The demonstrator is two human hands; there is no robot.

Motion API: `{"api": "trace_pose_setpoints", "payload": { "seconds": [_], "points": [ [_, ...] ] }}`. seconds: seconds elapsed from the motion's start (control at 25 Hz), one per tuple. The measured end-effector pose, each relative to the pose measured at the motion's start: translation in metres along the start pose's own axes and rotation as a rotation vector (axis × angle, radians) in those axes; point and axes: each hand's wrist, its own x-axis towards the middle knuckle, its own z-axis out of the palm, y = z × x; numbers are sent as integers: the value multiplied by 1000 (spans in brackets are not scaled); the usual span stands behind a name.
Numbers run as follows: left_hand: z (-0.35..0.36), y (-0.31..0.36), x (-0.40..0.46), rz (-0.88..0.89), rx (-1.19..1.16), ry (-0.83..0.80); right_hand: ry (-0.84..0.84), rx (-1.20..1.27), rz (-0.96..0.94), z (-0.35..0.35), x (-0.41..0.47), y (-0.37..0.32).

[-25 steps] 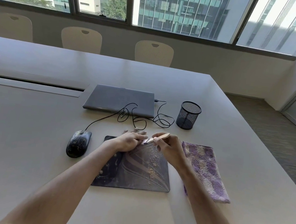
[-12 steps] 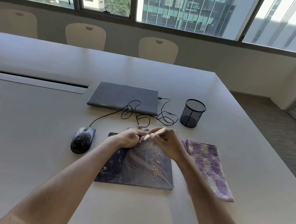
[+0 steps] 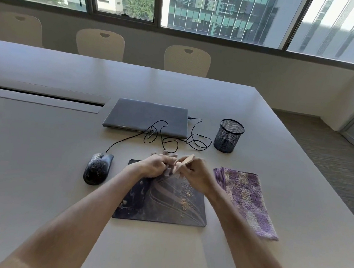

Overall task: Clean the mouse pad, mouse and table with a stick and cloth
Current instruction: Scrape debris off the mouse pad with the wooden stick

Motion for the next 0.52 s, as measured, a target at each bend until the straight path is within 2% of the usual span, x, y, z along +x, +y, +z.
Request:
{"api": "trace_pose_setpoints", "payload": {
  "seconds": [0.08, 0.16, 0.2, 0.28, 0.36, 0.52],
  "points": [
    [2, 0, 0, 0, 102, 13, 87, -134, 43, -12, 0, 12],
    [1, 1, 0, 10, 143, 28, 231, -124, 83, -22, -1, 15],
    [0, 2, -2, 11, 139, 30, 254, -64, 79, -21, -2, 11],
    [-1, 6, -6, 16, 135, 26, 167, 4, 56, -13, -4, 1],
    [0, 10, -9, 9, 166, 24, 119, -79, 54, -9, -9, 2],
    [2, 16, -12, 20, 317, 25, 317, -163, 112, -28, -12, 13]
  ]
}}
